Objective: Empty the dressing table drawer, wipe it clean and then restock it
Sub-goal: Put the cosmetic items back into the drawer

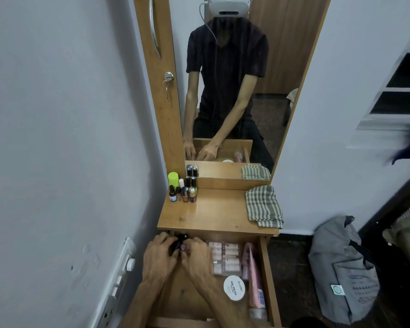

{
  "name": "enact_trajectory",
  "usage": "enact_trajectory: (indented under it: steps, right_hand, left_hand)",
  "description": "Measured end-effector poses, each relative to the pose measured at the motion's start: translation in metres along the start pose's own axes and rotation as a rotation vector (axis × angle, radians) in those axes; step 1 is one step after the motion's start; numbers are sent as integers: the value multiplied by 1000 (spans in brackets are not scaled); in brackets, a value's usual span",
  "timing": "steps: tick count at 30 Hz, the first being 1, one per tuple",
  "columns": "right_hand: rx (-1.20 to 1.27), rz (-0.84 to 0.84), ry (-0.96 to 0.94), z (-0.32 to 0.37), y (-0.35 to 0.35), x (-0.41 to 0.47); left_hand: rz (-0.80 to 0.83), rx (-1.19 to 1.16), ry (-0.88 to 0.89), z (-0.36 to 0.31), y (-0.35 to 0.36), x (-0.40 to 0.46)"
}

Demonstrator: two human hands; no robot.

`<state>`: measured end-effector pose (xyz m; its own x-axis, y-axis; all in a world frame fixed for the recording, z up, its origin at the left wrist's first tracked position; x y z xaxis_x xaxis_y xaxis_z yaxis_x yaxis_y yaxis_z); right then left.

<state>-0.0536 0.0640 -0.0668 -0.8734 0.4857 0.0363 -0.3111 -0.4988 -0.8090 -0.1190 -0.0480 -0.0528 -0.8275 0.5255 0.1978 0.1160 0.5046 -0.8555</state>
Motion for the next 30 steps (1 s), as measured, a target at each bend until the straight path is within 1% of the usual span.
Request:
enact_trajectory:
  steps: [6,9,12,16,19,22,26,30]
  right_hand:
    - [17,-11,-9,1,-4,4]
    - [48,-41,-17,2,-9,2]
    - [113,-118,-34,6,-22,2]
    - [164,-275,-42,16,-53,2]
    - [143,-360,-54,28,-75,12]
    - [90,-396,-84,42,-90,30]
    - [31,-359,-115,61,-103,62]
    - [-74,-223,-103,72,-100,95]
  left_hand:
    - [22,10,-14,-1,-2,5]
    - [12,-28,-14,-3,-6,3]
    - [-83,-88,5,-10,-21,-1]
    - [-219,-158,31,-22,-47,1]
    - [-259,-182,-8,-27,-64,21]
    - [-257,-172,-7,-37,-78,48]
    - [-267,-159,-34,-43,-95,80]
    - [-190,-122,-61,-37,-91,106]
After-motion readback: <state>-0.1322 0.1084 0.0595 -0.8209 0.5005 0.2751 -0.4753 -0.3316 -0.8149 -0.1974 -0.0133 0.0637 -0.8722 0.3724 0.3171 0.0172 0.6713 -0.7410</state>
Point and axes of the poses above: each hand's wrist, its own x-axis towards the middle knuckle, its own y-axis out of the palm, z = x × y, the point moved 9 cm from there along x, towards the middle knuckle, and after that the axes turned 3 degrees about -x, right-handed, at the moved point
